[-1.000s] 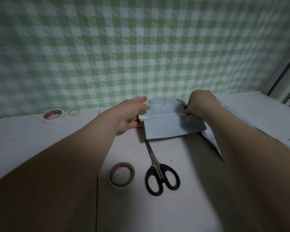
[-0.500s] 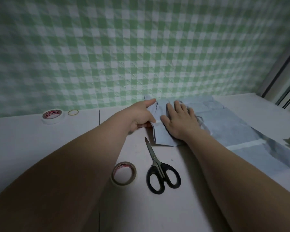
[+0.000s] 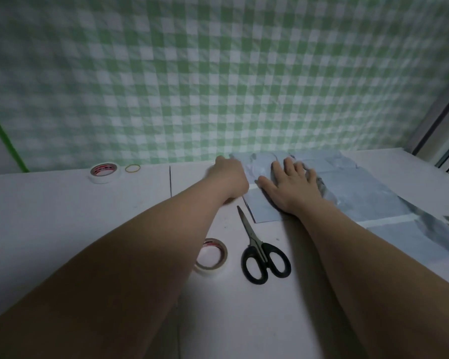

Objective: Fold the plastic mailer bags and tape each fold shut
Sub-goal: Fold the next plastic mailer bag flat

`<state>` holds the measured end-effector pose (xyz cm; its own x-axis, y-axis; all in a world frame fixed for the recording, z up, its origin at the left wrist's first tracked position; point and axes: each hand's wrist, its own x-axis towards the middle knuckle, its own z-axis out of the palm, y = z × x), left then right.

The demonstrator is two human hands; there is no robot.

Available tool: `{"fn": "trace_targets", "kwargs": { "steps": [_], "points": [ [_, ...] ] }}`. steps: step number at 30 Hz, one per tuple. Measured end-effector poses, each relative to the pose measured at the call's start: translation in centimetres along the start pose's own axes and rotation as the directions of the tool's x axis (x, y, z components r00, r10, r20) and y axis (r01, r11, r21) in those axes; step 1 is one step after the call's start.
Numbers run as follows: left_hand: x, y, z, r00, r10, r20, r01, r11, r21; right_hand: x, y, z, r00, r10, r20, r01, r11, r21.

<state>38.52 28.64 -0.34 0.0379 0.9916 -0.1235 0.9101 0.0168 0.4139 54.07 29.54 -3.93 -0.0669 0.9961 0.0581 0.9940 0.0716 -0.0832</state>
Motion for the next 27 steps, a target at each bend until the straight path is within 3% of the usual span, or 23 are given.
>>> {"fn": "trace_targets", "kwargs": {
  "steps": [3,5,7,9,14,16,20,23,25,27],
  "points": [
    [-1.5,-0.8,-0.8,0.998,-0.046,0.048,0.037,0.985,0.169,-1.6,-1.2,-0.3,0.998,0.03,0.059,-0.028,0.999,-0.045],
    [-3.0,-1.5,-1.8,1.0,-0.01,0.006,0.009,0.988,0.155,-3.2,-2.2,-1.2,0.998,0.024,-0.051,-0.027,0.999,-0.047],
    [-5.3,-2.6,-3.1,0.999,0.018,-0.044,-0.014,0.996,0.086,-5.7,-3.7,-2.8,0.979,0.027,-0.202,-0.015,0.998,0.062],
    [-7.0,-3.7,-4.4,0.996,0.053,-0.071,-0.049,0.997,0.062,-7.7,-5.1,-4.2,0.972,0.063,-0.228,-0.027,0.987,0.16],
    [-13.5,-8.2,-6.2,0.985,0.027,-0.171,-0.025,1.0,0.014,-13.8,-8.8,-5.2,0.999,-0.005,0.043,-0.004,0.976,0.216],
    [-16.2,-10.1,-6.3,0.981,0.003,-0.191,-0.006,1.0,-0.01,-15.1,-10.2,-4.3,0.998,-0.028,0.051,0.016,0.975,0.22],
    [-21.6,-13.5,-6.4,0.973,-0.04,-0.227,0.049,0.998,0.034,-15.9,-11.7,-2.2,0.999,-0.026,-0.023,0.029,0.988,0.151],
    [-25.3,-17.2,-6.9,0.949,-0.118,-0.291,0.14,0.989,0.057,-16.6,-12.7,-2.1,0.982,-0.039,-0.186,0.07,0.984,0.162],
    [-27.8,-19.9,-7.4,0.946,-0.193,-0.259,0.223,0.971,0.09,-17.5,-14.2,-2.8,0.961,-0.063,-0.269,0.129,0.964,0.232],
    [-29.9,-22.4,-7.6,0.949,-0.274,-0.154,0.291,0.951,0.103,-18.5,-16.5,-3.7,0.962,-0.067,-0.264,0.159,0.925,0.344]
  ]
}}
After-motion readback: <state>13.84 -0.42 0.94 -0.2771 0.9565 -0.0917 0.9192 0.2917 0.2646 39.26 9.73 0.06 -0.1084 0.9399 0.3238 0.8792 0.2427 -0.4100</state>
